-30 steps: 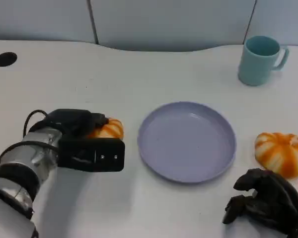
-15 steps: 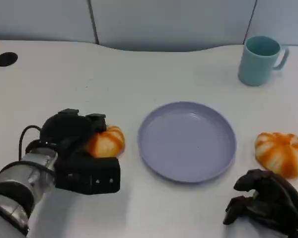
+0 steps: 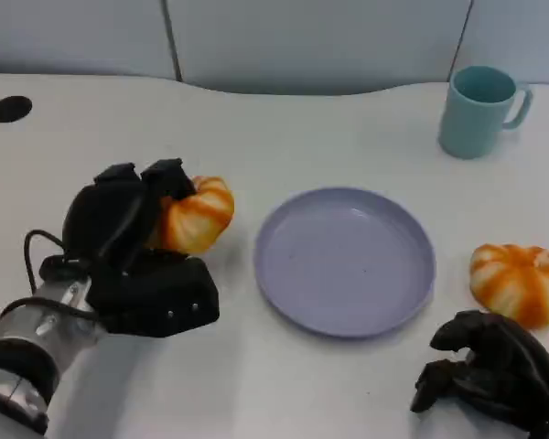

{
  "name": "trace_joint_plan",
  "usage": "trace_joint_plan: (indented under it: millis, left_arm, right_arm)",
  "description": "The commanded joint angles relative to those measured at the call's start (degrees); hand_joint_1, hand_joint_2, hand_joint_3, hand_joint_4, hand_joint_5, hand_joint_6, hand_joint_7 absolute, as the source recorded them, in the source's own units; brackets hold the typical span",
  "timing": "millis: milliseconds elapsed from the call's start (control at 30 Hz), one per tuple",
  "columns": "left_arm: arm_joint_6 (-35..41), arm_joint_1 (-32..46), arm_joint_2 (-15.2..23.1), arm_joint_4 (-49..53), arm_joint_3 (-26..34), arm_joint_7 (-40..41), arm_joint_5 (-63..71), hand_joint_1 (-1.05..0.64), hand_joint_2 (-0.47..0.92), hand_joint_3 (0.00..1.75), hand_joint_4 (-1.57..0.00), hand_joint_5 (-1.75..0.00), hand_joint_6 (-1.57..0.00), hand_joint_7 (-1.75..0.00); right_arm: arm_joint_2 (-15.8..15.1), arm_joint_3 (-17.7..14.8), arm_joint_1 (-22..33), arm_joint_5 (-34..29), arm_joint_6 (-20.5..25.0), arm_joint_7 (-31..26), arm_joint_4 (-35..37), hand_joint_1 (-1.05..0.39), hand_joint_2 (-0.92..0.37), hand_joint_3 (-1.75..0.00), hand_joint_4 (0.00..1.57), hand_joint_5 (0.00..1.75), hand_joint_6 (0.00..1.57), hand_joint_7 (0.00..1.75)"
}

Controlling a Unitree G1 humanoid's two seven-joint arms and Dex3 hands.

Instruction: Grasp the bread from the table and place it into the plate.

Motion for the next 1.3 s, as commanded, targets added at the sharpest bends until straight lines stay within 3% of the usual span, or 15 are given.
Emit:
trace_joint_plan:
  millis: [33, 233, 467, 633, 767, 867, 967, 1233, 1300]
  left_arm:
    - [-3.09, -3.58, 1.84, -2.40, -0.84, 0.04, 1.91, -0.13, 0.50, 1.18, -0.85, -1.75, -0.66, -1.75]
    - [-5.90, -7.60, 1.36, -3.88, -3.52, -4.86, 4.36, -0.18, 0.51, 1.18, -0.88, -1.75, -0.71, -1.75]
    - [-5.99, -12.40, -3.53, -4.19, -6.34, -13.07, 5.57, -0.29, 0.64, 1.00, -0.92, -1.75, -0.72, -1.75]
    - [-6.67, -13.04, -5.38, -3.59, -7.50, -13.19, 6.08, -0.29, 0.66, 0.97, -0.93, -1.75, -0.72, -1.75]
    - [-7.36, -13.78, -8.18, -2.15, -9.59, -11.31, 8.23, -0.28, 0.46, 1.39, -1.02, -1.75, -0.80, -1.75]
    - [-7.09, -14.34, -9.54, -1.16, -10.08, -11.99, 8.80, -0.28, 0.43, 1.43, -1.03, -1.75, -0.81, -1.75]
    - [-6.27, -14.62, -10.45, -0.74, -10.65, -12.36, 9.61, -0.33, 0.51, 1.32, -1.05, -1.75, -0.82, -1.75]
    - [-4.65, -14.86, -11.74, 1.17, -10.40, -17.35, 8.38, -0.31, 0.54, 1.25, -1.00, -1.75, -0.81, -1.75]
    - [-4.15, -14.74, -11.95, 1.16, -9.81, -20.31, 7.29, -0.33, 0.58, 1.18, -0.88, -1.75, -0.72, -1.71]
  right_arm:
    - [-0.59, -0.15, 0.19, -0.20, 0.25, -0.65, 1.81, -1.05, -0.36, 0.00, 1.57, 0.44, 1.57, 0.22]
    - [-0.75, 0.20, -0.03, -0.52, 0.09, -0.55, 2.05, -1.05, -0.36, 0.00, 1.57, 0.44, 1.57, 0.22]
    - [-0.64, 0.20, -0.20, -0.27, 1.07, -1.02, 1.89, -1.05, -0.34, 0.00, 1.57, 0.44, 1.57, 0.23]
    - [-0.34, 0.39, 0.08, -0.38, 1.06, -1.20, 1.46, -1.05, -0.34, 0.00, 1.57, 0.45, 1.57, 0.23]
    - [0.03, 1.56, 1.28, -1.13, 1.34, -2.43, -0.83, -1.05, -0.35, -0.01, 1.57, 0.45, 1.57, 0.24]
    - [0.13, 2.35, 2.21, -0.91, 2.18, -2.90, -2.50, -1.05, -0.35, -0.01, 1.57, 0.45, 1.57, 0.24]
    - [0.25, 2.68, 2.83, -0.60, 2.69, -2.80, -3.57, -1.05, -0.35, 0.00, 1.57, 0.45, 1.57, 0.24]
    - [0.41, 2.80, 3.37, 0.10, 3.61, -2.74, -4.57, -1.05, -0.35, 0.00, 1.57, 0.44, 1.57, 0.24]
    - [0.40, 2.77, 3.40, 0.21, 3.90, -2.83, -4.63, -1.05, -0.35, 0.00, 1.57, 0.45, 1.57, 0.24]
